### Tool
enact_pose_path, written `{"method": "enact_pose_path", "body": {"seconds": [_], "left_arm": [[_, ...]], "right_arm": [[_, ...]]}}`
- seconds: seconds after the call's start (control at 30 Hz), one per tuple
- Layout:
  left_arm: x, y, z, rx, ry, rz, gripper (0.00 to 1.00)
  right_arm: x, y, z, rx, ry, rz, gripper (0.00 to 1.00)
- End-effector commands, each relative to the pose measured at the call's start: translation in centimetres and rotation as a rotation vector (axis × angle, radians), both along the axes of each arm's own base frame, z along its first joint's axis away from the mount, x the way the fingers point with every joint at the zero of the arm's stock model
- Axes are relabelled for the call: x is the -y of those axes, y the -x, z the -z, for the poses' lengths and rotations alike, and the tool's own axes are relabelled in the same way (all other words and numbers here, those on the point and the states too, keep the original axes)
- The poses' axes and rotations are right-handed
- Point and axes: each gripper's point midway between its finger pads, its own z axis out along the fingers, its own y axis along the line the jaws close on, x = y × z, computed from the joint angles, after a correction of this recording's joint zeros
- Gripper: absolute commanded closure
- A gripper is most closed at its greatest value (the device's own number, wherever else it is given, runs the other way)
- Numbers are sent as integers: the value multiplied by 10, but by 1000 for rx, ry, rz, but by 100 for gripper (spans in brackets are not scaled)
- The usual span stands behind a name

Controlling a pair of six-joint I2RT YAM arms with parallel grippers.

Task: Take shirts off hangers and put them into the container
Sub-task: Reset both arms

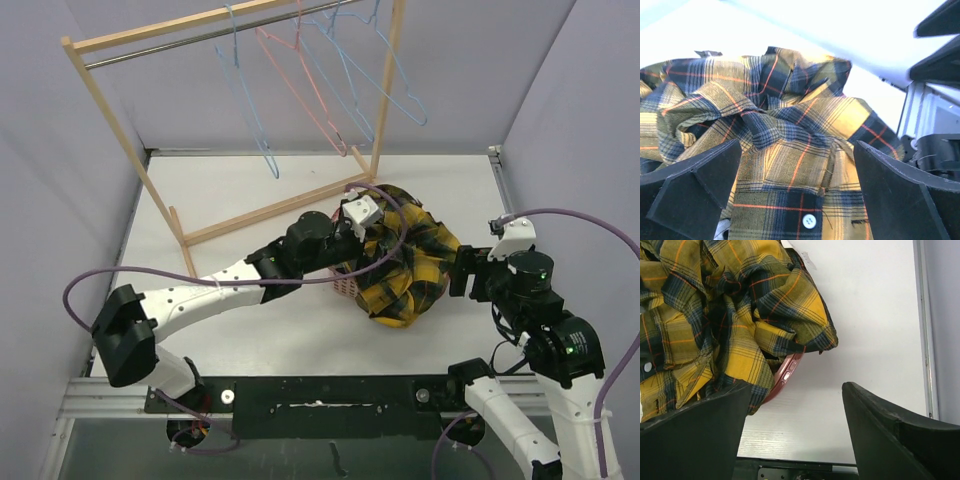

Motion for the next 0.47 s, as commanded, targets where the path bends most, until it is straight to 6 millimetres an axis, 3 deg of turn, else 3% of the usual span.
{"method": "enact_pose_path", "body": {"seconds": [0.0,0.1,0.2,0.43], "left_arm": [[-16,13,-97,140,308,14,2],[-29,17,-113,163,328,-1,2],[-48,18,-118,187,304,-52,2],[-136,5,-95,212,95,-347,2]], "right_arm": [[-12,-16,-3,23,-7,-57,23],[-21,-17,-5,39,-33,-88,15],[-12,-16,-9,63,-32,-32,12],[12,-8,1,44,-8,117,13]]}}
